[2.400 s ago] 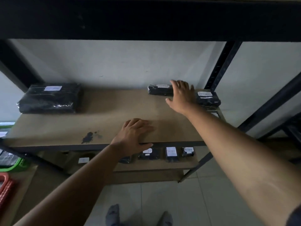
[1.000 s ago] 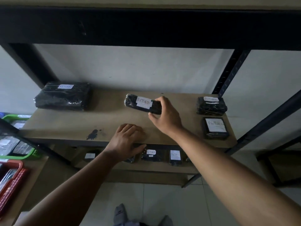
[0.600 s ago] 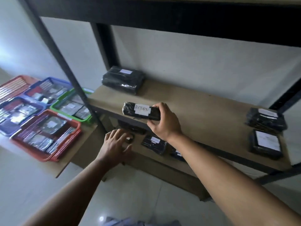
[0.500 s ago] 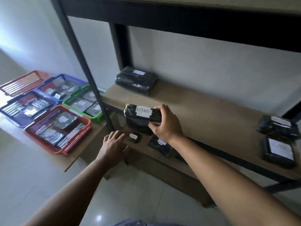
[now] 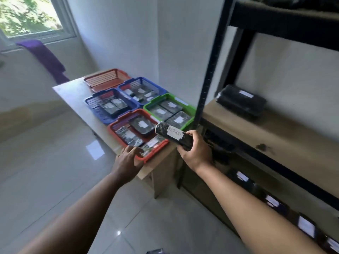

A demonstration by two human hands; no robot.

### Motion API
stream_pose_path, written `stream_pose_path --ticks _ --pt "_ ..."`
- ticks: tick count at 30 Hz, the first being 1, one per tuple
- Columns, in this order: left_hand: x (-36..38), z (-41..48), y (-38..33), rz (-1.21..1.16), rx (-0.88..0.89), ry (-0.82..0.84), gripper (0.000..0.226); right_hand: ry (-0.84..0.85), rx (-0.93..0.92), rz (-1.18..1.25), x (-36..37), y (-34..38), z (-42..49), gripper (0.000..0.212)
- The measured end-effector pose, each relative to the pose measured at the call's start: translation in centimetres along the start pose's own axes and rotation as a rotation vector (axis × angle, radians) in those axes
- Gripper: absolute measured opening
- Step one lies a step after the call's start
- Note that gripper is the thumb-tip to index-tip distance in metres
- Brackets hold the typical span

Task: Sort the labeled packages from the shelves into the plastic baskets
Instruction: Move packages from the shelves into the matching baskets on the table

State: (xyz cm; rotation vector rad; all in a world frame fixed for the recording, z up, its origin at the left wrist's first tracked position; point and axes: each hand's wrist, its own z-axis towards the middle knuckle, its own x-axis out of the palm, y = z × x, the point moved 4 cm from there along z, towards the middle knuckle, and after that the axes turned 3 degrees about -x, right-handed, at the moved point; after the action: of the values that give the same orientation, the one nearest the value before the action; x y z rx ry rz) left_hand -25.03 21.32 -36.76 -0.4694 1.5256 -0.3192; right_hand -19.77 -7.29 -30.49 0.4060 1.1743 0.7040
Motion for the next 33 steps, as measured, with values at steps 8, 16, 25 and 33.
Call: stream_pose_path --ticks 8,16,25,33 --pt "-6.7 1.9 12.3 -0.076 -0.074 -0.040 0.040 0.052 0.000 -0.010 11.9 8.8 3.0 0.050" --pt "-7.5 8.7 20.0 -0.130 -0.132 -0.017 0.040 0.180 0.048 0.084 22.3 11.2 9.5 0.047" --pt "-10.1 20.8 27.5 -0.086 -0.206 0.040 0.039 0.288 0.222 0.158 36.1 12.7 19.9 0.047" --pt "-12.9 28.4 34.1 -0.101 -0.316 0.070 0.042 0.520 0.268 0.080 44.3 15.1 25.3 0.050"
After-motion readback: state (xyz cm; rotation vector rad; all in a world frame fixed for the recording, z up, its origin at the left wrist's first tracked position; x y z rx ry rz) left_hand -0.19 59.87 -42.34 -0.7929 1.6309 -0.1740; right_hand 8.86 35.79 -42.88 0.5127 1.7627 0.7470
